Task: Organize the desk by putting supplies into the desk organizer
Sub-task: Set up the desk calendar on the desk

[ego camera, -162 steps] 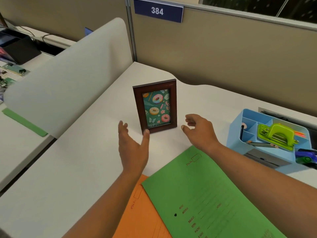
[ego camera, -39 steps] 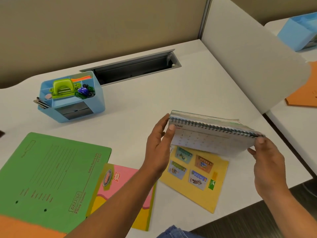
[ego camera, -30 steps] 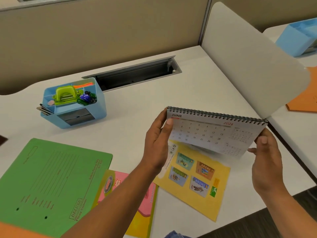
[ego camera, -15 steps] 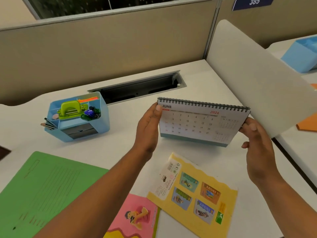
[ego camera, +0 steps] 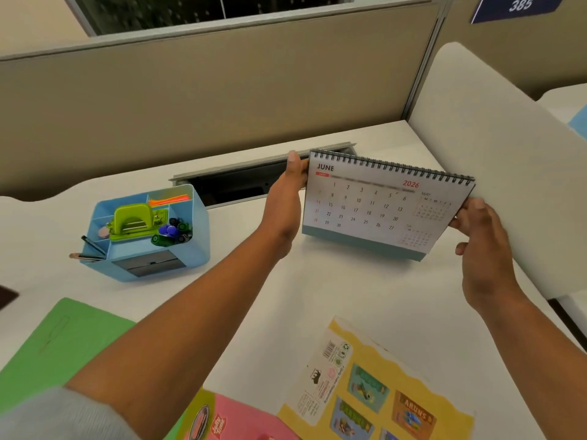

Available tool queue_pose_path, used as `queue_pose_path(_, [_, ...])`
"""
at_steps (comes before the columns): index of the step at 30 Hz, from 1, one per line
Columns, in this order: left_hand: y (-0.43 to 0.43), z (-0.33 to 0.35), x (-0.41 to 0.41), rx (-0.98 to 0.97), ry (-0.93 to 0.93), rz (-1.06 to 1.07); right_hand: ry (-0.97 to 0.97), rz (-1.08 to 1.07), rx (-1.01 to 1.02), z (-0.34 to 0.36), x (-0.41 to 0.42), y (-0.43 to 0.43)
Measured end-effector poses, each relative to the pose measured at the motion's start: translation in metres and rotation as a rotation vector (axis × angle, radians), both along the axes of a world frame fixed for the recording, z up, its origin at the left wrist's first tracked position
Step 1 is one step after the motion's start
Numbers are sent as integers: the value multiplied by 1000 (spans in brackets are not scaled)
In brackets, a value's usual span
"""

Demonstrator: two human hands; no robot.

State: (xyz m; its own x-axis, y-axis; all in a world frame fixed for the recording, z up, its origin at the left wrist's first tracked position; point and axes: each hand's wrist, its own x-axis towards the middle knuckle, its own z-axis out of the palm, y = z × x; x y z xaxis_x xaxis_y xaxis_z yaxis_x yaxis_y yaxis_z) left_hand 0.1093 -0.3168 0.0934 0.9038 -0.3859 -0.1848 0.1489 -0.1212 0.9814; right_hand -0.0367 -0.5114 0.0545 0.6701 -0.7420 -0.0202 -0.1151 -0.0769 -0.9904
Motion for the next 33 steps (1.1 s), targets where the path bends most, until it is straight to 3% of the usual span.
queue_pose_path(18, [-45,-19,39,20,21,-74,39,-31,-20,-14,30,-38])
queue_pose_path(33, [-44,-36,34,13,170,-74,80,-34,64,-39,20,-34])
